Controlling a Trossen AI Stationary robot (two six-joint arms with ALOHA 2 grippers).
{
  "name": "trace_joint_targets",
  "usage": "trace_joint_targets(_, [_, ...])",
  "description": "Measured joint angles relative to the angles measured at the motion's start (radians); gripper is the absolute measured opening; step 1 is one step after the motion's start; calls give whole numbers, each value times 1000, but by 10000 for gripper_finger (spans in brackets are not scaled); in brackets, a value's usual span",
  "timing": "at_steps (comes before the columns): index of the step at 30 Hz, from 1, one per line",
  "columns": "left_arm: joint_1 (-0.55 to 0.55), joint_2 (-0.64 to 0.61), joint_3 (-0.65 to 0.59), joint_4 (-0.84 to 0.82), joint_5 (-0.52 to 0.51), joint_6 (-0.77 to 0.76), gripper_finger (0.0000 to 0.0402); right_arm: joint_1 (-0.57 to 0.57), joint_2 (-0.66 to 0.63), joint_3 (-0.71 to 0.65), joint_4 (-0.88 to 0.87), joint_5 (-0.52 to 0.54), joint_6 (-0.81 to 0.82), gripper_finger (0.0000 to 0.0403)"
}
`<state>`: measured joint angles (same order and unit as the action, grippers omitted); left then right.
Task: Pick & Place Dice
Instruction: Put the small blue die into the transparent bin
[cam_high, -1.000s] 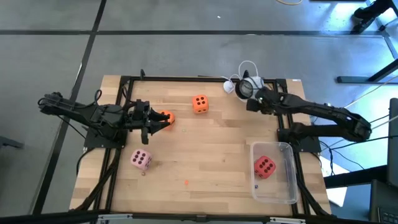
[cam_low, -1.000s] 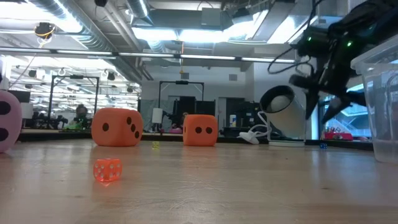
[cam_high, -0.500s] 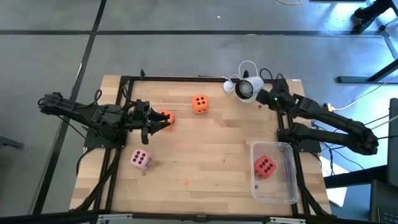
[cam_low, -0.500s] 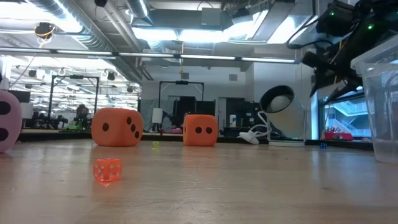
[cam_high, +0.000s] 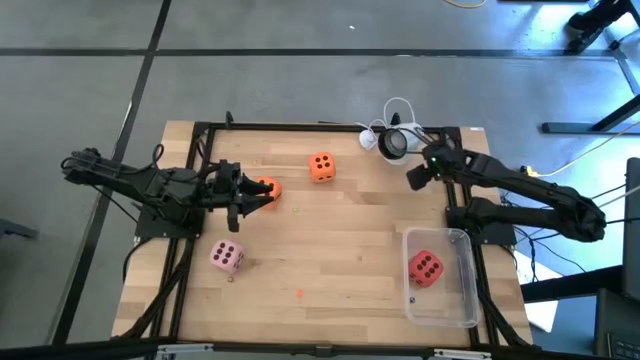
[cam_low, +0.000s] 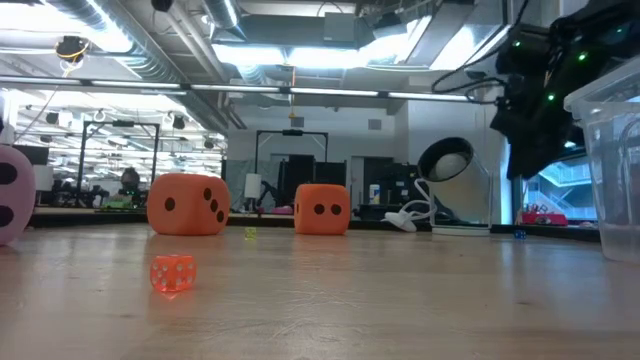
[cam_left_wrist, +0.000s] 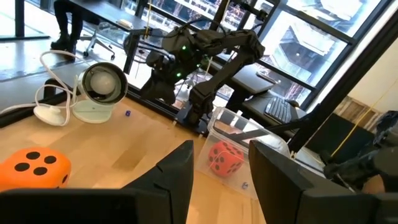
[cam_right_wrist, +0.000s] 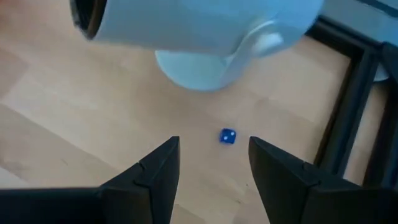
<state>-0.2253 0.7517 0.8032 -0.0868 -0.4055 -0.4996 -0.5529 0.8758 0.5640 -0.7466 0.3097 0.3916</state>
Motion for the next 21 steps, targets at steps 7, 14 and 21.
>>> trace_joint_targets(7, [0, 12, 0, 0, -7, -2, 148, -5, 154, 0, 1, -23, 97, 190])
trace_joint_targets(14, [0, 16, 0, 0, -18, -3, 148, -11, 284, 0, 71, 12, 41, 190])
trace_joint_targets(21, [0, 17, 0, 5, -17, -22, 148, -14, 397, 0, 128, 23, -29, 190])
